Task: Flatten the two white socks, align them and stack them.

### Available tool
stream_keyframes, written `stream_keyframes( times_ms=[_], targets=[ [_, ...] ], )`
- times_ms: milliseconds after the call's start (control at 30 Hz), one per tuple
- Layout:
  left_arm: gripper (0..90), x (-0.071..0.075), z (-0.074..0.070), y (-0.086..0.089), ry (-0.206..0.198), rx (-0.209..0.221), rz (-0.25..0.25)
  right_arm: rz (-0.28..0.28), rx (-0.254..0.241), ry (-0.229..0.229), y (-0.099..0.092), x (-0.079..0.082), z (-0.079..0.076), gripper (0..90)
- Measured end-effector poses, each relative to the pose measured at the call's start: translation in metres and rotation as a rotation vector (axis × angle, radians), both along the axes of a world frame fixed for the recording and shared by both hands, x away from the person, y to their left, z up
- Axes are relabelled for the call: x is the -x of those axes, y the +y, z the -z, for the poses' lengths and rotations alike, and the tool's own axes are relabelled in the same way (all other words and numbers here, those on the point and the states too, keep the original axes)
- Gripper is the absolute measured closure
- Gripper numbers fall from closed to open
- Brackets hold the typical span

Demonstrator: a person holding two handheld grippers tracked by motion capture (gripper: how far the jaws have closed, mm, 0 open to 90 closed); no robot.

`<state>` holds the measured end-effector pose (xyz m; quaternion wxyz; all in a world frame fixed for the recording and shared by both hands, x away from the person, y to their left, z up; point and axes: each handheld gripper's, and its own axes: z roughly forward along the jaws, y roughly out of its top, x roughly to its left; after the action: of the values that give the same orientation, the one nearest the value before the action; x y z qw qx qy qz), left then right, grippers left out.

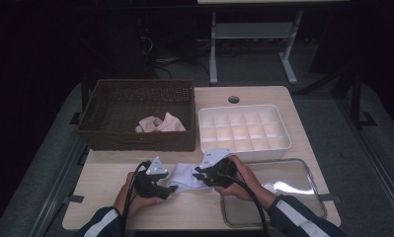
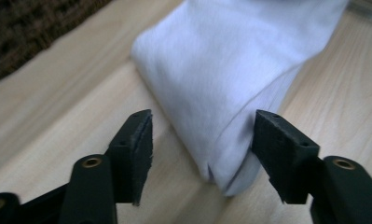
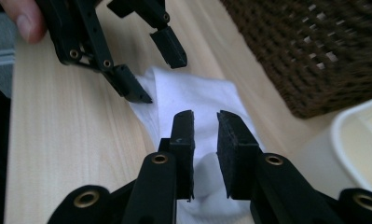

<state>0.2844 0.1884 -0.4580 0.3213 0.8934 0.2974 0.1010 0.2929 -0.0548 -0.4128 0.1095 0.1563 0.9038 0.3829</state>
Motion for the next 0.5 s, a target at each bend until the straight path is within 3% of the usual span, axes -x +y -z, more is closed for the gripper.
stream_keyframes(
  times_ms=[67, 200, 300, 400, 500],
  targets=[
    [44.5, 0.0, 0.0, 0.0, 0.002, 0.013, 0.005, -0.015, 0.035, 0.001, 0.004, -0.002, 0.007, 76.1],
    [62.3, 0.002, -0.001, 0.001, 0.006, 0.01, 0.033, -0.021, 0.089, 0.011, 0.006, -0.005, 0.017, 74.8],
    [70.8, 0.003, -0.002, 0.001, 0.006, 0.0, 0.053, -0.011, 0.13, 0.016, 0.007, -0.006, 0.023, 74.6],
    [75.1, 0.004, -0.003, 0.002, -0.004, -0.021, 0.06, -0.008, 0.158, 0.026, 0.002, -0.007, 0.026, 75.1],
    [75.4, 0.004, -0.003, 0.004, -0.007, -0.02, 0.055, 0.015, 0.151, 0.026, -0.005, -0.006, 0.025, 75.2]
  ],
)
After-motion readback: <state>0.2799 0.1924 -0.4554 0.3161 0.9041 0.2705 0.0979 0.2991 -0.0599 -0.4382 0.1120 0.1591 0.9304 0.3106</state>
